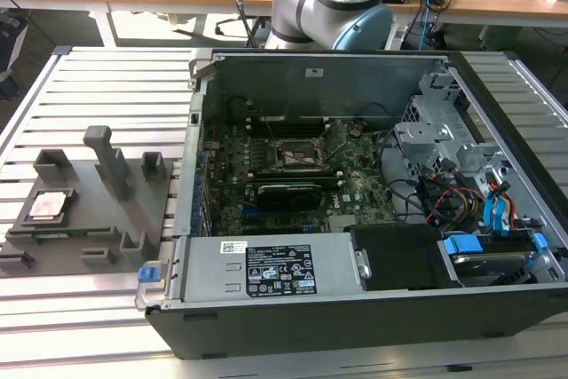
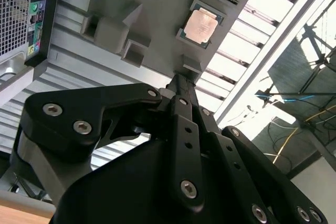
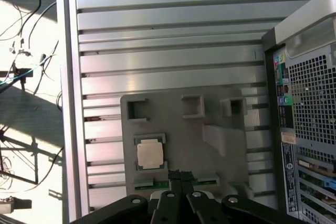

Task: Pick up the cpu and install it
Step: 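Reach for the cpu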

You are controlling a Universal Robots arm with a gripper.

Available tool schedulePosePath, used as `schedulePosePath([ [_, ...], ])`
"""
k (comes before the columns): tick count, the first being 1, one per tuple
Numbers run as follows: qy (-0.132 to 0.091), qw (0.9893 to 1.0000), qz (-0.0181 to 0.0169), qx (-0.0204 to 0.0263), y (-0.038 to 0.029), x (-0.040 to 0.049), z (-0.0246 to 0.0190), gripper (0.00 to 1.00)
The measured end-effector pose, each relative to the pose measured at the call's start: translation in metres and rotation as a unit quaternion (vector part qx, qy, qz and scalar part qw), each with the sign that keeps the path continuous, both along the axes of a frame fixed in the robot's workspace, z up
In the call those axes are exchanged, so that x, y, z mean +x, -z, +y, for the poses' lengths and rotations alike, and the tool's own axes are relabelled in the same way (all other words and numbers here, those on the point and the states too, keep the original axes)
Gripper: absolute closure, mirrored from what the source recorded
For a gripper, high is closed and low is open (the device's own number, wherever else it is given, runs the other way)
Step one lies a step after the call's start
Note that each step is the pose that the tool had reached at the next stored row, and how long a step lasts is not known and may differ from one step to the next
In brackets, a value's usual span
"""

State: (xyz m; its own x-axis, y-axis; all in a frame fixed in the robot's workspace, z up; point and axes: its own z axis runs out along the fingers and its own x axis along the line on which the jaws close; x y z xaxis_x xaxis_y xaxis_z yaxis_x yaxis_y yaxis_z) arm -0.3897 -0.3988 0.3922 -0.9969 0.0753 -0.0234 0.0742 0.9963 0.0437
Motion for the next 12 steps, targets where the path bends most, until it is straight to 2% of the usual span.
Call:
schedulePosePath([
  [8,0.0,1.0,0.0,0.0,0.0021,-0.0089,0.0007,0.89],
  [12,0.0,1.0,0.0,0.0,0.0031,-0.0169,0.001,0.89],
])
